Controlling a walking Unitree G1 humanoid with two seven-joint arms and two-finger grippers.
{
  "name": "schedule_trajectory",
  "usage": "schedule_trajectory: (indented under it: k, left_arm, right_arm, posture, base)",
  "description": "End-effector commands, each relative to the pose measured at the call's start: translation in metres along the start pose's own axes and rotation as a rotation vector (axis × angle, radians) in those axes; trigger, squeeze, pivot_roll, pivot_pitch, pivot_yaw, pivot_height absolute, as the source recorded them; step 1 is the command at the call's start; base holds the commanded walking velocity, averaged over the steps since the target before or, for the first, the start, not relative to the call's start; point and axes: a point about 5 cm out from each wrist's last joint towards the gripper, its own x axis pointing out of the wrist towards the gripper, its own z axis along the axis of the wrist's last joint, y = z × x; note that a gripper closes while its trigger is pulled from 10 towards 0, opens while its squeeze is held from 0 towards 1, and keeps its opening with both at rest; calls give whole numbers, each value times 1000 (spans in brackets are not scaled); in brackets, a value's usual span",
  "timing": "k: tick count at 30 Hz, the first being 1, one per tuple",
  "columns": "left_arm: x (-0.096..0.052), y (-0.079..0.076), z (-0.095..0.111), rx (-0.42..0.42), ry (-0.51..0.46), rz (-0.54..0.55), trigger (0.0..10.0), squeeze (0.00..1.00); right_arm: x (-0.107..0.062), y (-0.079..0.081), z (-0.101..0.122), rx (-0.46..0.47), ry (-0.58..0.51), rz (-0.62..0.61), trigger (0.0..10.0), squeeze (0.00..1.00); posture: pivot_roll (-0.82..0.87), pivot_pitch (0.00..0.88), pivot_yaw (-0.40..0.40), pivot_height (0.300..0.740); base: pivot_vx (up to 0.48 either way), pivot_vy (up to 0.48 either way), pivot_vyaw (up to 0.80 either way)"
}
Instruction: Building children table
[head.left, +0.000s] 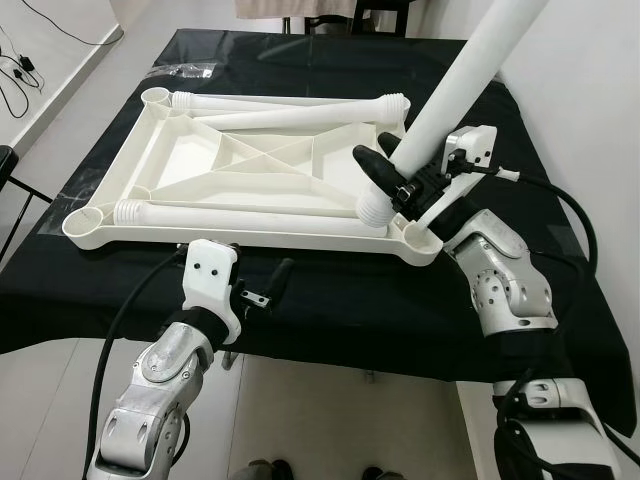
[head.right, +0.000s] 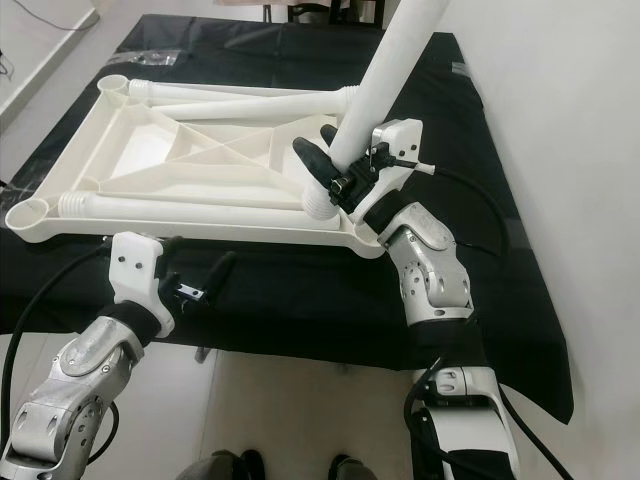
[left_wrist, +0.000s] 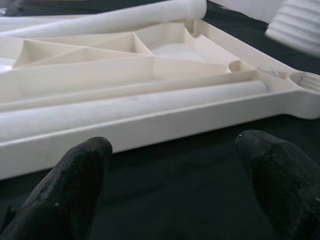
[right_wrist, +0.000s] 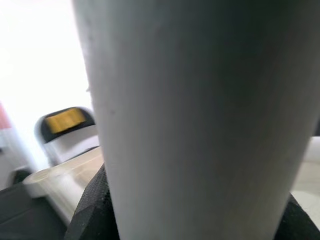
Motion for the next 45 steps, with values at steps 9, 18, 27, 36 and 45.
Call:
schedule_trajectory:
  k: [9,18,27,36,45]
  left_arm:
    - [-28,-16,-17,103,84,-113,10000,0]
    - [-60,-17,-22,118,137,-169,10000,0]
    - [-76,-25,-11,160,103,-255,10000,0]
    - [-65,-38,25,187,-53,-333,10000,0]
    - [-67,-36,27,199,-55,-334,10000,0]
  right_arm:
    - [-8,-20,9,17,21,222,10000,0]
    - [-17,-37,30,-27,11,303,10000,0]
    - [-27,-49,57,-97,-1,368,10000,0]
    - [-39,-52,86,-111,-44,475,10000,0]
    - [-50,-52,84,-109,17,532,10000,0]
  posture:
    - [110,362,-3,740]
    - [154,463,28,740]
    - [174,513,55,740]
    - [175,534,63,740]
    - [178,538,64,740]
  base:
    - [0,0,0]
    - [0,0,0]
    - [0,0,0]
    - [0,0,0]
    - [0,0,0]
